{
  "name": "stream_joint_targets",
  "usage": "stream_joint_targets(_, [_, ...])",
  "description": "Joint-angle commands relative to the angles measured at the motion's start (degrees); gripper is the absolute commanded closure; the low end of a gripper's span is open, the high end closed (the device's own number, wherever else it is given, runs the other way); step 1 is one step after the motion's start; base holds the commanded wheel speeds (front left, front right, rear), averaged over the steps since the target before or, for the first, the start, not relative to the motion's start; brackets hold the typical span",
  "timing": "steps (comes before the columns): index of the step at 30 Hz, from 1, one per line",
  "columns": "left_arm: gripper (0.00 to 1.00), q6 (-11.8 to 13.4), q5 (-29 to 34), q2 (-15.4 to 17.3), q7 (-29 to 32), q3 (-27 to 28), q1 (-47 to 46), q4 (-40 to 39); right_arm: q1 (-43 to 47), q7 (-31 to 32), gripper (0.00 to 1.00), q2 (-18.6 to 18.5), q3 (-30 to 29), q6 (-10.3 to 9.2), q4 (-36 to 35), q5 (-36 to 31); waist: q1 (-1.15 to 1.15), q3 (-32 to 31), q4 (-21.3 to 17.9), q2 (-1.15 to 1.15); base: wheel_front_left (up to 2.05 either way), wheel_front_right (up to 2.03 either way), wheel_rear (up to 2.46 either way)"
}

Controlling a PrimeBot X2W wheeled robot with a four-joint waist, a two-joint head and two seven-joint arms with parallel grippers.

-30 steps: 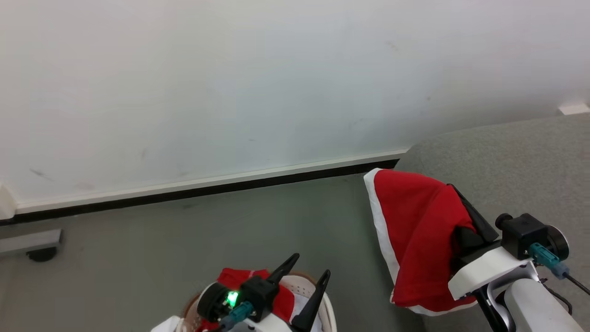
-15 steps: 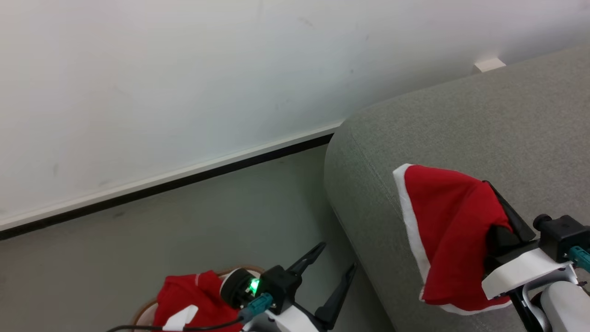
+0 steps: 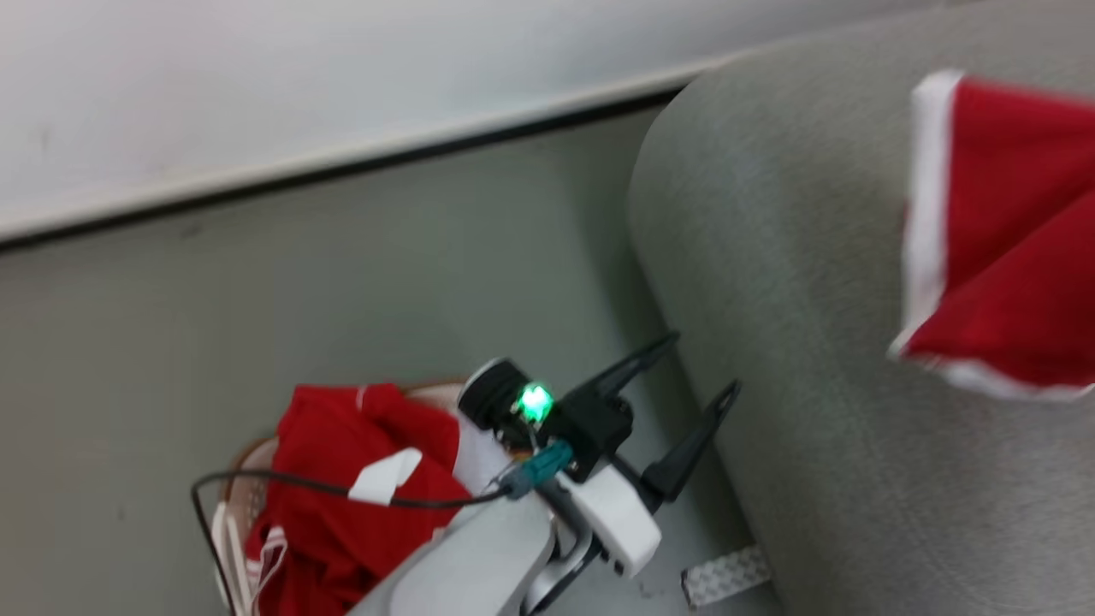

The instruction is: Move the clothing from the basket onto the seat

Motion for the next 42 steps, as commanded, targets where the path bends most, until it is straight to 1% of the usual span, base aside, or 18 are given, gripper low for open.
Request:
stream_joint_targets(1, [0.0,0.1,0.0,0.2,0.1,-0.1,-1.1,-0.1,-1.9,0.1,1.0,-0.4,-0.6,-0.12,0.4,0.2,-0.01,6.7,4.0,-0.01,0.0,0.0,0.0])
stream_joint_targets(4, [0.0,0.5,-0.3,0.2,0.2,-1.5,-4.9,-0.1,-8.8,0.5,1.0,-3.7,-4.4,-0.13,3.8,0.5,-0.01,11.3,5.9,-0.01,0.0,0.0,0.0])
stream_joint_targets(7, [0.0,1.3,-0.8,0.2,0.2,-2.6,-8.1,-0.3,-15.7,0.5,1.0,-5.9,-8.0,-0.12,8.1,0.7,-0.01,15.3,7.4,-0.01,0.0,0.0,0.0])
stream_joint_targets(11, [0.0,2.5,-1.9,0.2,0.1,-4.1,-11.2,-0.6,-21.9,-0.1,1.0,-8.3,-12.0,-0.13,16.3,-2.8,-0.01,19.7,8.9,-0.01,0.0,0.0,0.0])
stream_joint_targets(13, [0.0,3.0,-2.6,0.2,0.1,-4.9,-12.3,-0.5,-23.6,-0.8,1.0,-8.1,-13.9,-0.12,20.9,-4.7,-0.01,21.0,9.6,-0.01,0.0,0.0,0.0])
stream_joint_targets(16, [0.0,3.9,-3.4,0.2,0.0,-5.9,-13.1,-0.1,-23.3,-1.8,1.0,-6.0,-16.4,-0.12,26.4,-6.6,-0.01,21.7,10.2,-0.01,0.0,0.0,0.0])
stream_joint_targets(17, [0.0,4.1,-3.6,0.2,-0.1,-6.1,-13.2,0.1,-22.5,-1.9,0.98,-5.4,-16.8,-0.12,27.6,-7.2,-0.01,21.7,10.3,-0.01,0.0,0.0,0.0])
stream_joint_targets(18, [0.0,4.3,-3.9,0.2,-0.1,-6.3,-13.3,0.4,-21.5,-2.1,0.94,-4.9,-17.4,-0.13,28.6,-7.6,-0.01,21.7,10.3,-0.01,0.0,0.0,0.0])
stream_joint_targets(19, [0.0,4.5,-4.2,0.2,-0.1,-6.3,-13.3,0.8,-20.6,-2.2,0.88,-4.1,-18.1,-0.13,29.1,-7.9,-0.01,21.4,10.2,-0.01,0.0,0.0,0.0])
stream_joint_targets(20, [0.0,4.6,-4.3,0.2,-0.1,-6.2,-13.2,1.1,-19.7,-2.3,0.75,-3.3,-18.5,-0.12,28.7,-8.2,-0.01,21.0,10.0,-0.01,0.0,0.0,0.0])
stream_joint_targets(21, [0.0,4.9,-4.4,0.1,-0.1,-6.0,-13.0,1.4,-18.5,-2.2,0.55,-2.5,-19.3,-0.13,27.6,-8.2,-0.01,20.6,9.8,-0.01,0.0,0.0,0.0])
stream_joint_targets(22, [0.0,5.0,-4.4,0.2,-0.1,-5.7,-12.7,1.7,-17.1,-2.3,0.17,-1.7,-20.0,-0.12,26.3,-8.6,-0.01,20.0,9.5,-0.01,0.0,0.0,0.0])
stream_joint_targets(23, [0.0,5.2,-4.5,0.2,-0.1,-5.4,-12.2,1.9,-15.3,-2.3,0.0,-0.5,-20.5,-0.12,25.0,-9.2,-0.01,19.3,9.1,-0.01,0.0,0.0,0.0])
stream_joint_targets(27, [0.0,5.6,-5.0,1.1,-0.1,-3.5,-9.8,2.0,-8.5,-2.2,0.0,2.9,-21.8,-0.12,18.3,-10.9,-0.01,15.6,7.9,-0.01,0.0,0.0,0.0])
stream_joint_targets(30, [0.0,6.2,-5.6,1.8,-0.1,-1.6,-7.3,1.5,-3.2,-2.3,0.0,5.3,-21.6,-0.12,12.5,-12.4,-0.01,12.1,7.2,-0.01,0.0,0.0,0.0])
stream_joint_targets(34, [0.0,7.0,-6.2,3.3,-0.1,1.1,-2.5,0.9,3.6,-2.2,0.0,8.3,-19.8,-0.12,5.4,-14.0,-0.01,6.9,6.8,-0.01,0.0,0.0,0.0])
stream_joint_targets(38, [0.0,8.2,-6.7,4.7,-0.1,4.7,3.2,-0.2,10.2,-2.2,0.0,10.6,-16.6,-0.13,-1.7,-17.2,-0.01,1.2,7.1,-0.01,0.0,0.0,0.0])
stream_joint_targets(42, [0.0,9.3,-6.9,5.7,-0.1,9.0,9.2,-1.5,16.8,-2.2,0.0,13.8,-15.3,-0.12,-7.2,-17.9,-0.01,-4.6,8.8,-0.01,0.0,0.0,0.0])
